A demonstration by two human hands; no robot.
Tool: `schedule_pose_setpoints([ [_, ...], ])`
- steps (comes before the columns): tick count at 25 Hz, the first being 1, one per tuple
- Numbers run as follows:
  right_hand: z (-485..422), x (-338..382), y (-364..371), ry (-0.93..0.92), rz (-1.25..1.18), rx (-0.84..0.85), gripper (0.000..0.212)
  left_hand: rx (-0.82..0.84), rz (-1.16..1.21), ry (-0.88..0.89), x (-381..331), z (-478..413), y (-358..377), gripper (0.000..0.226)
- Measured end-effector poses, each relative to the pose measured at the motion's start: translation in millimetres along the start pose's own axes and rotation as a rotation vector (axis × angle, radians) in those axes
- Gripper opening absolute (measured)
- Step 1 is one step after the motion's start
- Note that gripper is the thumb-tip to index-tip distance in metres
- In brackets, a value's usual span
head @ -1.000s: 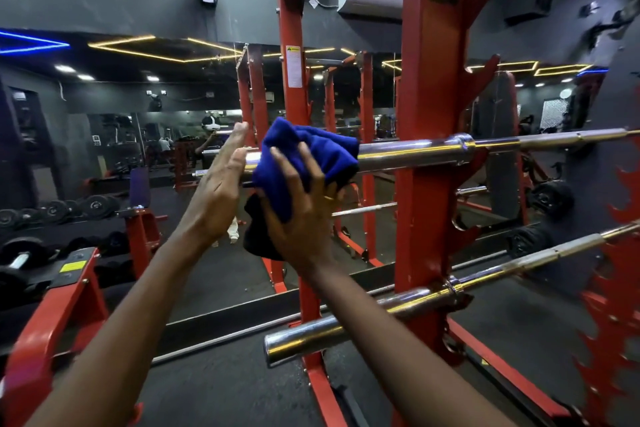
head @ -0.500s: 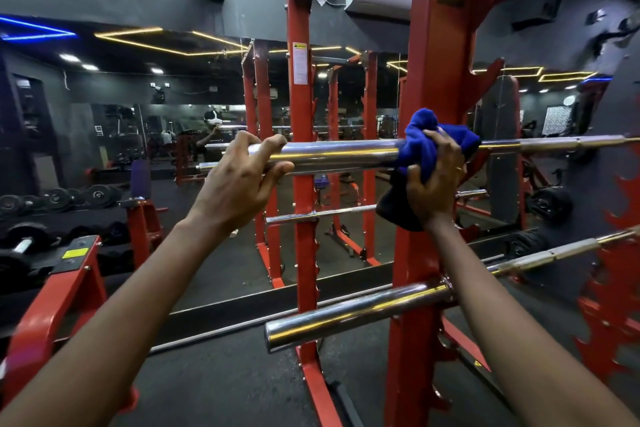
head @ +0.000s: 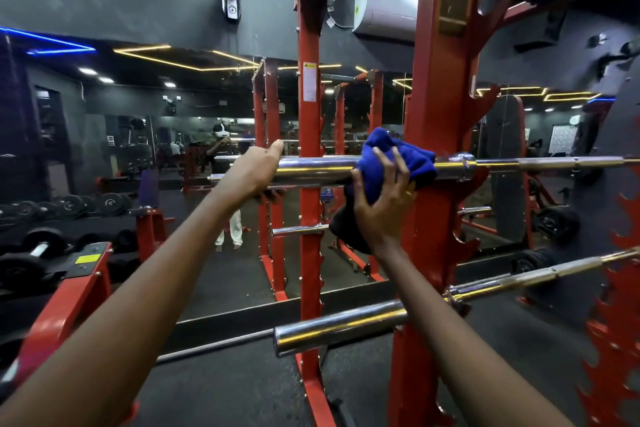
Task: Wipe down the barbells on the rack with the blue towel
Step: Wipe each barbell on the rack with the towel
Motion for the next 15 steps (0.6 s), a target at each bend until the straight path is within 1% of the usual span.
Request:
schedule_pose_setpoints([
  [2,10,5,7,-0.141,0.002,0.082,0.052,-0.037,0.002,0.154,-2,11,1,0.064],
  [5,12,1,-1,-0.192,-0.079,0.096,0.051,-0.018,0.038,0.256,14,17,-2,0.064],
  [7,25,6,-6,-0.231,-0.137,0.130,0.055,-0.042,-0.044,0.306,36,18,-11,0.060],
  [10,60,22,-3,-0.415,-0.087,0.248,0.058,-0.070,-0.142,0.241,78,16,-28,0.060],
  [12,89,29,11,-0.537,-0.041,0.355,0.056,-0.083,-0.173,0.177,107,16,-39,0.053],
  [13,102,32,21,-0.569,-0.024,0.415,0.055,-0.096,-0.189,0.152,121,18,-46,0.047],
  [14,111,35,32,-0.564,-0.023,0.476,0.057,-0.106,-0.211,0.133,134,19,-52,0.044],
  [15,115,36,44,-0.512,-0.040,0.537,0.060,-0.109,-0.232,0.106,148,21,-59,0.043],
])
Point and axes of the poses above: each hand's wrist, its own z-axis away from the middle knuckle, its own y-axis out of the palm, x = y × z, the point moved 6 cm from there along -z, towards the middle knuckle, and after that the axes turned 3 degrees about x, right-handed, at the moved point
